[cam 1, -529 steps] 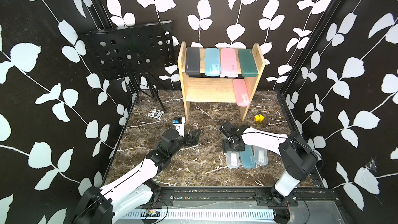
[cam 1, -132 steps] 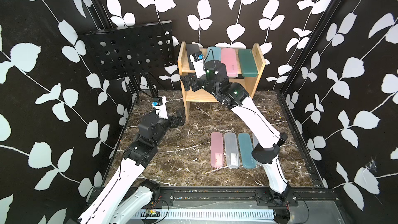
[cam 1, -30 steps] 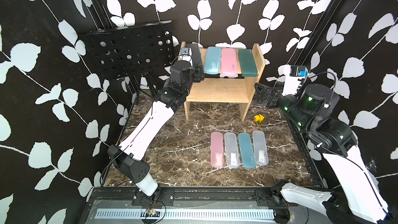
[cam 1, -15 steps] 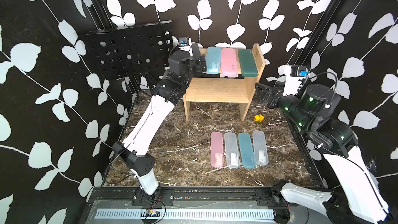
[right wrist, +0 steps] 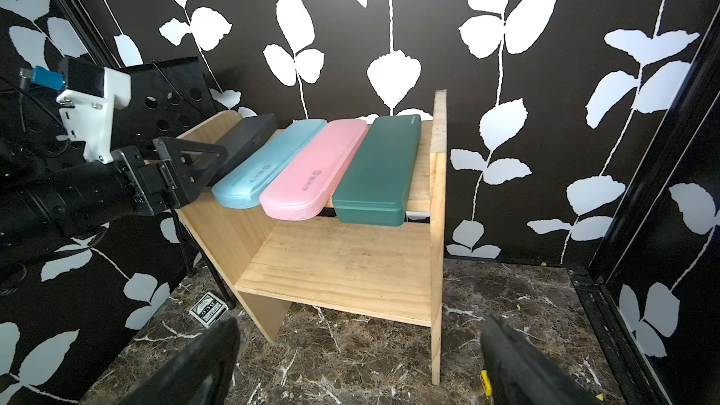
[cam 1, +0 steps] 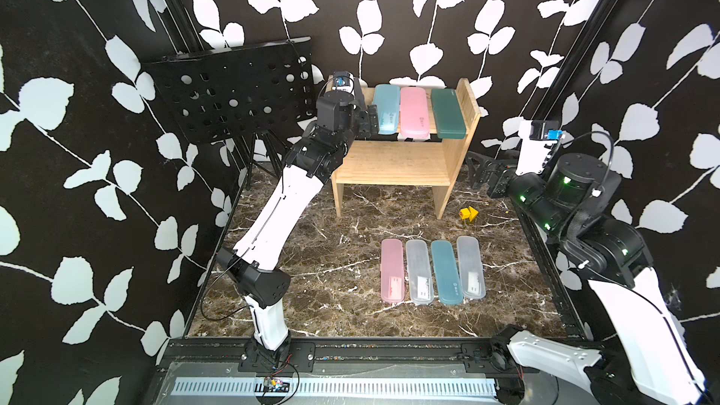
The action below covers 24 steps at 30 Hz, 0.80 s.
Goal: Remove the pencil cases from the shelf
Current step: Pick up the pencil case from the shelf.
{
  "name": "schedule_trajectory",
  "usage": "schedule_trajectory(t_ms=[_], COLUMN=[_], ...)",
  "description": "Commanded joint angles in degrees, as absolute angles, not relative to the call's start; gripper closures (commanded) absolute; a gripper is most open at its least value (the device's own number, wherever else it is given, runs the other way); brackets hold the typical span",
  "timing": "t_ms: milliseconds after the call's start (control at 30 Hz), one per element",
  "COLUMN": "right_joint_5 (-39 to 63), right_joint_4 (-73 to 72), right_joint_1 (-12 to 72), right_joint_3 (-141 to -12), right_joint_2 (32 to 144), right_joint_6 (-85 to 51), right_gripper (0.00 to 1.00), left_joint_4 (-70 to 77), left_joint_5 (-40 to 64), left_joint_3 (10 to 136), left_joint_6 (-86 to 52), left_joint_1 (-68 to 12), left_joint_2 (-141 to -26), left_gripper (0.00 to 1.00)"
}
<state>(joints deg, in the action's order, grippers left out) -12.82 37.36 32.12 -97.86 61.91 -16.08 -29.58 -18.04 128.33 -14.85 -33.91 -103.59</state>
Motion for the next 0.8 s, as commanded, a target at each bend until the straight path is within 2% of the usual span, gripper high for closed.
schedule_trajectory(t_ms=[0, 300, 767], right_joint_5=[-12.6, -11.8, -10.8], right_joint_4=[36.0, 35.7, 36.2], right_joint_1=[31.7, 31.3, 30.7], right_joint_3=[-96.9, -96.3, -96.9], right_joint_2=[60.9, 61.0, 60.6], right_joint_6=[-15.5, -16.1, -16.2], right_gripper=[0.01, 0.00, 0.01], left_joint_4=[-30.5, -38.6, -42.9], left_joint_5=[-16.7, -14.9, -17.6], left_joint_3=[130.3, 140.6, 142.7], left_joint_6=[-15.5, -17.1, -17.5], left_joint_1=[-33.6, -33.6, -33.0], left_joint_2=[-103.9, -107.7, -110.4], left_gripper=[0.07, 0.03, 0.01])
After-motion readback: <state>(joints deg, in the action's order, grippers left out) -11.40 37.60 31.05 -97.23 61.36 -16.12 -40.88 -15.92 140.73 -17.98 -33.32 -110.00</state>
